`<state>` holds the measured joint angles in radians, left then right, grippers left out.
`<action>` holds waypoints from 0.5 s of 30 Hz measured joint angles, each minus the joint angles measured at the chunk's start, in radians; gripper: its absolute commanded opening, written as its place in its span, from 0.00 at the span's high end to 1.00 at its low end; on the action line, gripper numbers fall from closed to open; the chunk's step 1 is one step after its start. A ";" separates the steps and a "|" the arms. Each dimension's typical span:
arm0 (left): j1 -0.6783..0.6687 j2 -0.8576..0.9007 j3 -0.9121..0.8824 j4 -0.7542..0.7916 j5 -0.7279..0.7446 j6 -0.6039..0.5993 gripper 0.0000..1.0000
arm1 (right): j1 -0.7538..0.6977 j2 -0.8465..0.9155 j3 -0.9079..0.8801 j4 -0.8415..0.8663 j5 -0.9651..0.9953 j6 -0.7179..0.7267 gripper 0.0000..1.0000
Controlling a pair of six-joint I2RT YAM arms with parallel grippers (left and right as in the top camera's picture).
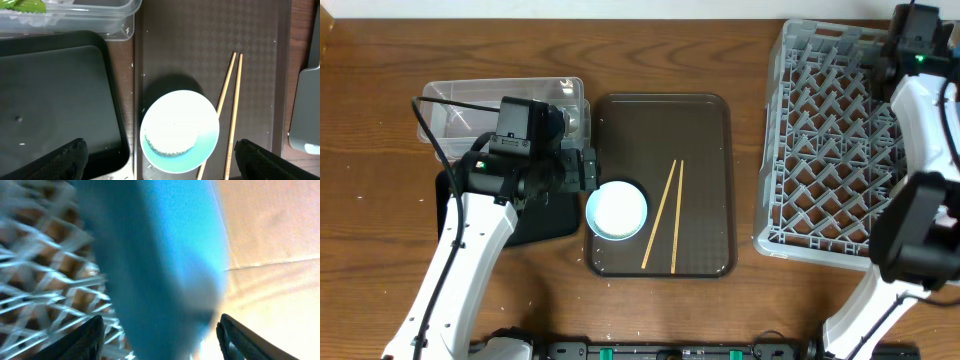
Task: Sort waste into correct bins and load items into the dishwasher rack
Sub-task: 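Carry the blue plate with the right gripper into the dish rack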
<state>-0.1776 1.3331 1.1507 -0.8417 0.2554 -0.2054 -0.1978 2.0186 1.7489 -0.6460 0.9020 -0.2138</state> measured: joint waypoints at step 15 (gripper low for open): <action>0.000 0.000 0.000 -0.032 0.000 0.000 0.04 | 0.227 -0.258 0.004 -0.274 -0.873 0.132 0.25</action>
<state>-0.1776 1.3331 1.1507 -0.8734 0.2550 -0.2054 0.0288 1.7603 1.7531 -0.9195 0.0292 -0.0818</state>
